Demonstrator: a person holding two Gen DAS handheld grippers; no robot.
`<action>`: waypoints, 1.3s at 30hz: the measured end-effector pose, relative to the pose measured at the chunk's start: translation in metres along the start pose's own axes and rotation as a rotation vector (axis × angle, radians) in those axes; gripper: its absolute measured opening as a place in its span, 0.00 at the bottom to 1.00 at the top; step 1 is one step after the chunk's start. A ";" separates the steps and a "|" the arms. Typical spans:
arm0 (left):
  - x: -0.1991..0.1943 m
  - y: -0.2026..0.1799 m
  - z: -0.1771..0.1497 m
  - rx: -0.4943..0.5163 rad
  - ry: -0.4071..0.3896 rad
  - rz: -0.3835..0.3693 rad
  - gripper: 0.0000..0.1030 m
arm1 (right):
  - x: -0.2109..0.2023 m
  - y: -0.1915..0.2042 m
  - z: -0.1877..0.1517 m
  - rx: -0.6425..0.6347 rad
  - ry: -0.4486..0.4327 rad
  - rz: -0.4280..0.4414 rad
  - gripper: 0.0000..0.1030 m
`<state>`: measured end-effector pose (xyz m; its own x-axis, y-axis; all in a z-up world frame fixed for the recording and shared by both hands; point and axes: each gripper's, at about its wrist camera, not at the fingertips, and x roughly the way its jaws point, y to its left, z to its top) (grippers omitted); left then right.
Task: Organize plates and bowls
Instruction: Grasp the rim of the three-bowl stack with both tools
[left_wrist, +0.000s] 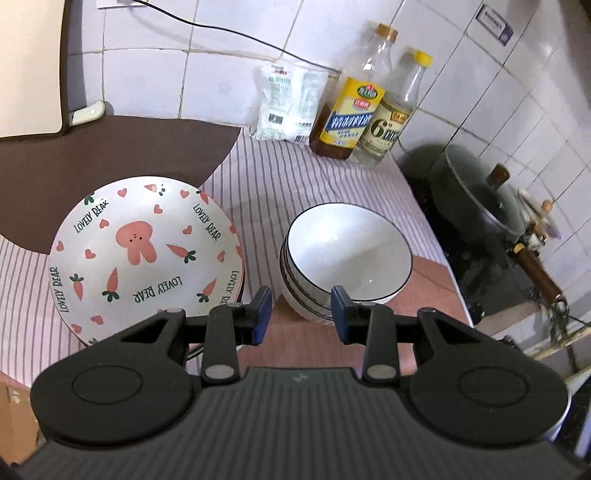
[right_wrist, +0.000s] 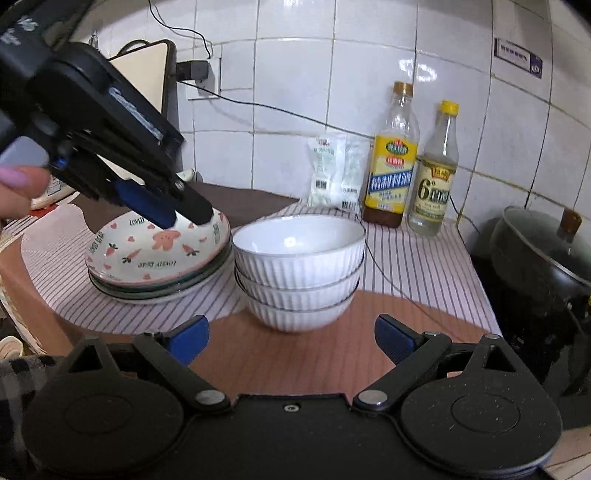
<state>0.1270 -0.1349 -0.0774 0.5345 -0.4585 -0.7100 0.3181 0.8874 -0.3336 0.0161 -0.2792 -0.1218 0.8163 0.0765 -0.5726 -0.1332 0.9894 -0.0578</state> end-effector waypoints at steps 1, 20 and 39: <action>-0.001 0.001 -0.002 -0.004 -0.012 -0.012 0.33 | 0.002 -0.001 -0.001 0.003 -0.001 0.000 0.96; 0.036 0.019 -0.014 -0.135 0.027 -0.136 0.40 | 0.080 -0.009 -0.028 0.052 -0.011 0.034 0.96; 0.117 0.014 0.026 -0.079 0.229 -0.008 0.41 | 0.119 -0.009 -0.018 0.109 -0.049 0.051 0.98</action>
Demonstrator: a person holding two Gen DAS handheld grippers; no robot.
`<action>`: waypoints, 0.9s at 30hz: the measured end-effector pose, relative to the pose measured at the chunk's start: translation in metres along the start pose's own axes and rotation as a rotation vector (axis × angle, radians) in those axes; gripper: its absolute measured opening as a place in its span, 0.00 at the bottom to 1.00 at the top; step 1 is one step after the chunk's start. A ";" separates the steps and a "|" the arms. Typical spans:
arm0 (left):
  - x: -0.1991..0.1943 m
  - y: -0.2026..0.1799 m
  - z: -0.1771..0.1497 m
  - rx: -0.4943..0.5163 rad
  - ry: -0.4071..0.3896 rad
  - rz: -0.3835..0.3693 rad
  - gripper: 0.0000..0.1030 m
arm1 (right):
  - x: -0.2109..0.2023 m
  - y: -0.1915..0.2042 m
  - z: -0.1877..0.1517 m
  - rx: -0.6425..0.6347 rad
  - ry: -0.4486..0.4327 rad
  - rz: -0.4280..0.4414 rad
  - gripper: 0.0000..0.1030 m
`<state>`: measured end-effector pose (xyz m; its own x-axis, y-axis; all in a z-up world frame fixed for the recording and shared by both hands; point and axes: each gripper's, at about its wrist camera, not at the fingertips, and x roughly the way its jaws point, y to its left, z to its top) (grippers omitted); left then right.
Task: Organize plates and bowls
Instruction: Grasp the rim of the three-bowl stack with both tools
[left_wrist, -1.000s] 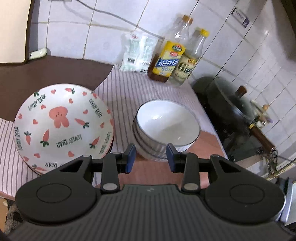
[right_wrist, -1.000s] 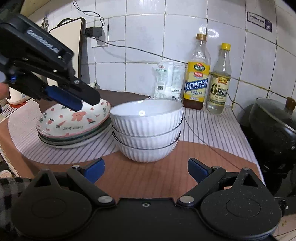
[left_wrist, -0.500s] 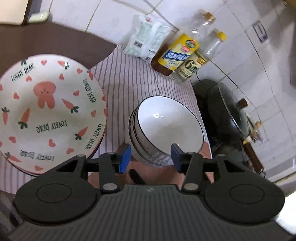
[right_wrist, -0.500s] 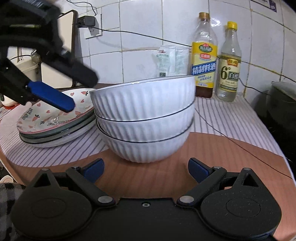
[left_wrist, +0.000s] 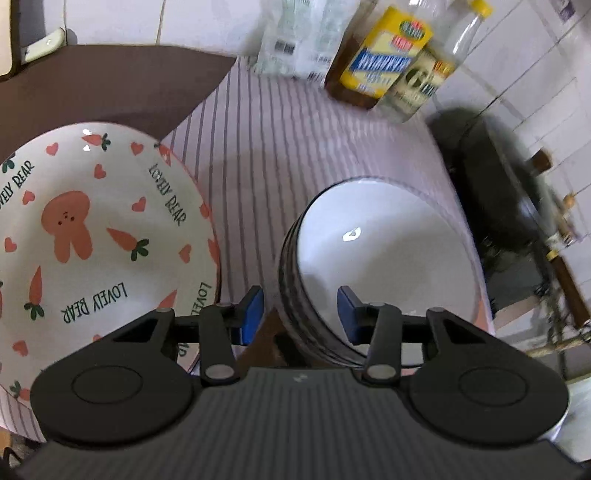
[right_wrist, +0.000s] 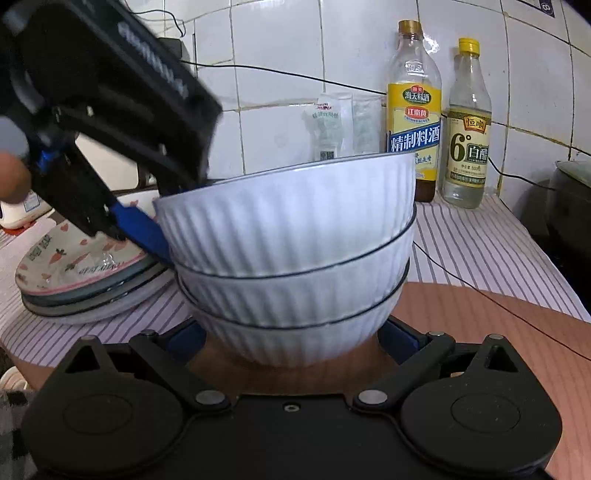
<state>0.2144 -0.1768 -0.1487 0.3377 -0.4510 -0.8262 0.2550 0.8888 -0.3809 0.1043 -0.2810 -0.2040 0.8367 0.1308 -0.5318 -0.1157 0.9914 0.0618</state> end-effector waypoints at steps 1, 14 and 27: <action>0.002 0.001 0.000 -0.003 0.005 0.002 0.41 | 0.002 -0.002 0.000 0.028 0.003 0.009 0.99; 0.008 0.000 0.005 -0.013 -0.010 -0.014 0.35 | 0.006 0.000 -0.001 0.045 -0.045 0.016 1.00; 0.006 -0.002 0.002 0.024 -0.025 -0.015 0.35 | 0.008 0.000 0.001 0.037 -0.042 0.022 1.00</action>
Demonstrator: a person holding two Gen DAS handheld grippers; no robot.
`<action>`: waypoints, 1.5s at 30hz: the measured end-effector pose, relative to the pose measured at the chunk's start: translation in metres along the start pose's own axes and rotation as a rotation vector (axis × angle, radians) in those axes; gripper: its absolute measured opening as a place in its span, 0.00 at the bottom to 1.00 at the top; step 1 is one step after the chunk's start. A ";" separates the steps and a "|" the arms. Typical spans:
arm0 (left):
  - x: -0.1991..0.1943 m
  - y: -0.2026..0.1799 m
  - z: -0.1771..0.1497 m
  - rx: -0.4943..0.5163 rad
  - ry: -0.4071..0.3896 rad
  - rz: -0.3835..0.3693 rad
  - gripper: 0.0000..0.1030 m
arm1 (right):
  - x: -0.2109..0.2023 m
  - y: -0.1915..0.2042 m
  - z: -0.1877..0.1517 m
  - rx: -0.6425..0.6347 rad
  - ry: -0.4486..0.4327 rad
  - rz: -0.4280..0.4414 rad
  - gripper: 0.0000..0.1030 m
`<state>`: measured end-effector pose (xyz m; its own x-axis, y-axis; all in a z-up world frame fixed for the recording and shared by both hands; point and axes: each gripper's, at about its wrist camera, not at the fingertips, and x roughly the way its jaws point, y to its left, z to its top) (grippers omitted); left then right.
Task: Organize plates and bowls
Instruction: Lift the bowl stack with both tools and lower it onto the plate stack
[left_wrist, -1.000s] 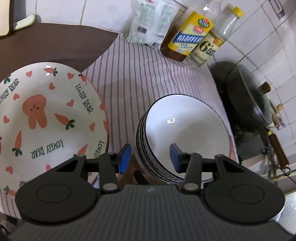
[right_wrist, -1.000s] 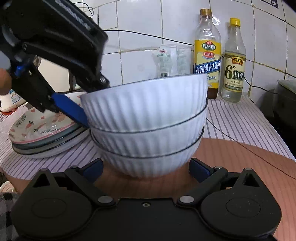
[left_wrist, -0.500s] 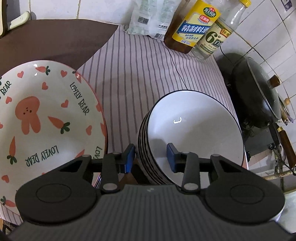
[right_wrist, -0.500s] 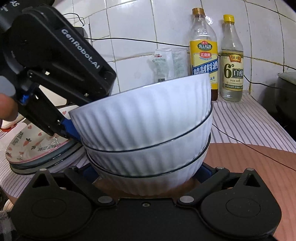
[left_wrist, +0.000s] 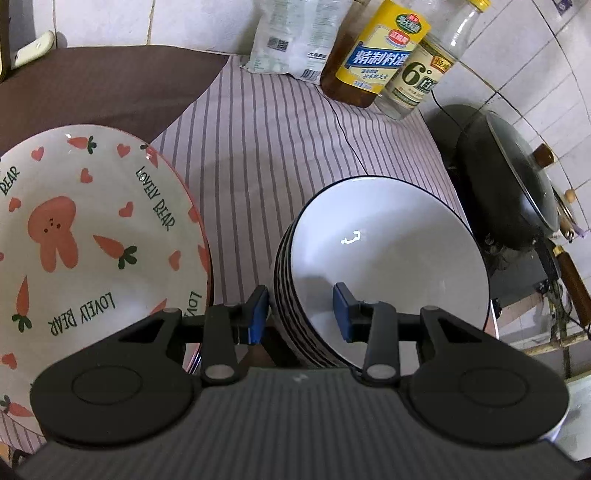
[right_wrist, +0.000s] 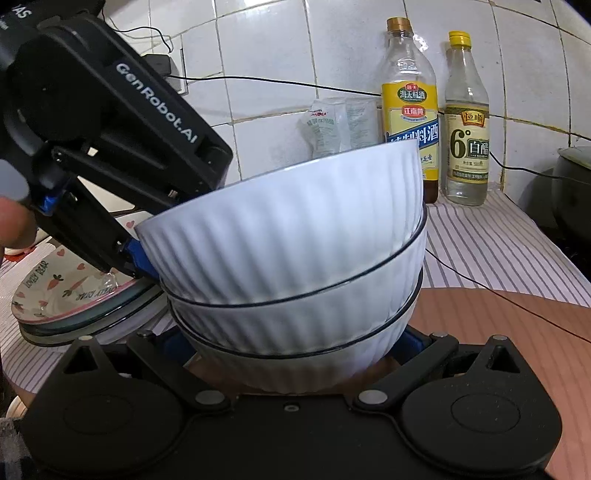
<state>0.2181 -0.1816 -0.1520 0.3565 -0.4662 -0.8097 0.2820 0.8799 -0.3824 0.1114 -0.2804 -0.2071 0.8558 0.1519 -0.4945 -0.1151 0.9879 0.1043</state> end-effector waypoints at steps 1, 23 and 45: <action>0.000 -0.001 0.000 0.008 -0.002 0.000 0.35 | 0.000 0.000 0.000 0.000 -0.001 0.000 1.00; -0.011 -0.009 -0.009 0.158 -0.010 0.019 0.35 | -0.006 0.006 0.002 -0.036 0.018 -0.005 1.00; -0.116 0.009 0.010 0.172 -0.175 0.046 0.36 | -0.025 0.057 0.075 -0.152 -0.134 0.077 1.00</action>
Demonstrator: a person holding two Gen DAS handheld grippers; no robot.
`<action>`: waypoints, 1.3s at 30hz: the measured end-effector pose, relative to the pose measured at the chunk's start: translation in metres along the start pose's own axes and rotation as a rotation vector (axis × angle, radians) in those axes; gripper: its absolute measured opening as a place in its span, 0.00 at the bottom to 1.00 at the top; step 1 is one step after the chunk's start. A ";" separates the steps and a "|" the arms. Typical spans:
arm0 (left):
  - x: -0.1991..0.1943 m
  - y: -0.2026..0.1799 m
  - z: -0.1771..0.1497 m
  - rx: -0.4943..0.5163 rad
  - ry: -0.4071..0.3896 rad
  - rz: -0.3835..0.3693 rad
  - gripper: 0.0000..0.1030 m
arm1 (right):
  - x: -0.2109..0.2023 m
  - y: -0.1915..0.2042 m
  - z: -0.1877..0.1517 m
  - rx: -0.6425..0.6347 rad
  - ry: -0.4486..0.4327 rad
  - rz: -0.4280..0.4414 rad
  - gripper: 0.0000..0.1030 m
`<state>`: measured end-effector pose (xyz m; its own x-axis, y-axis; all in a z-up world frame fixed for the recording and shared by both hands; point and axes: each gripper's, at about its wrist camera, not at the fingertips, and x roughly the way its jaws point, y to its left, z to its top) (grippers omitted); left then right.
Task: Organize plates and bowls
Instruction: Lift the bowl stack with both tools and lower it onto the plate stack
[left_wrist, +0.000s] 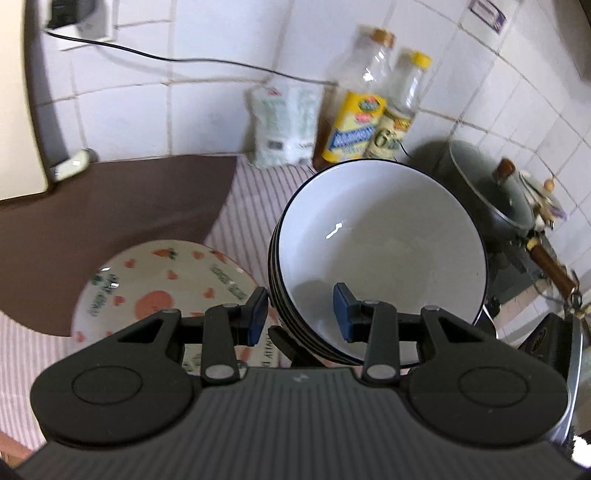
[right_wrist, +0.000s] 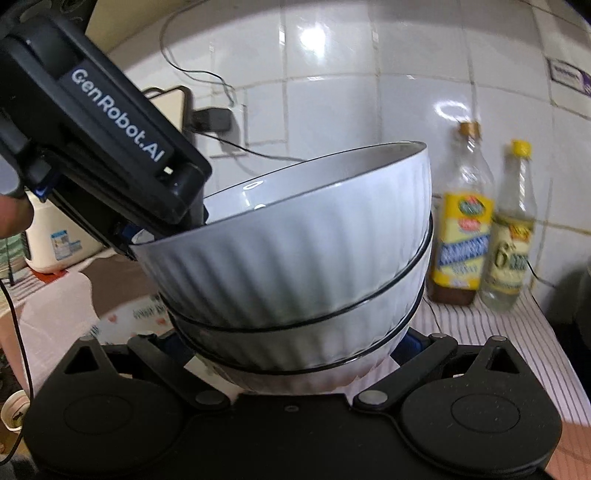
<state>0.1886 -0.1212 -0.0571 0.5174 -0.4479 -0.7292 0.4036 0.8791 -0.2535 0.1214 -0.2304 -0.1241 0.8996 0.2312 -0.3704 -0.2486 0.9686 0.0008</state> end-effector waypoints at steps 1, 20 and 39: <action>-0.005 0.005 0.001 -0.009 -0.007 0.004 0.36 | 0.002 0.004 0.006 -0.012 -0.001 0.013 1.00; -0.034 0.094 -0.010 -0.118 0.000 0.108 0.36 | 0.054 0.077 0.021 -0.031 0.073 0.159 1.00; 0.011 0.127 -0.027 -0.163 0.094 0.068 0.36 | 0.086 0.085 -0.007 -0.011 0.203 0.146 1.00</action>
<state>0.2252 -0.0101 -0.1142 0.4638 -0.3757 -0.8024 0.2388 0.9251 -0.2952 0.1754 -0.1284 -0.1621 0.7635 0.3441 -0.5465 -0.3753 0.9251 0.0581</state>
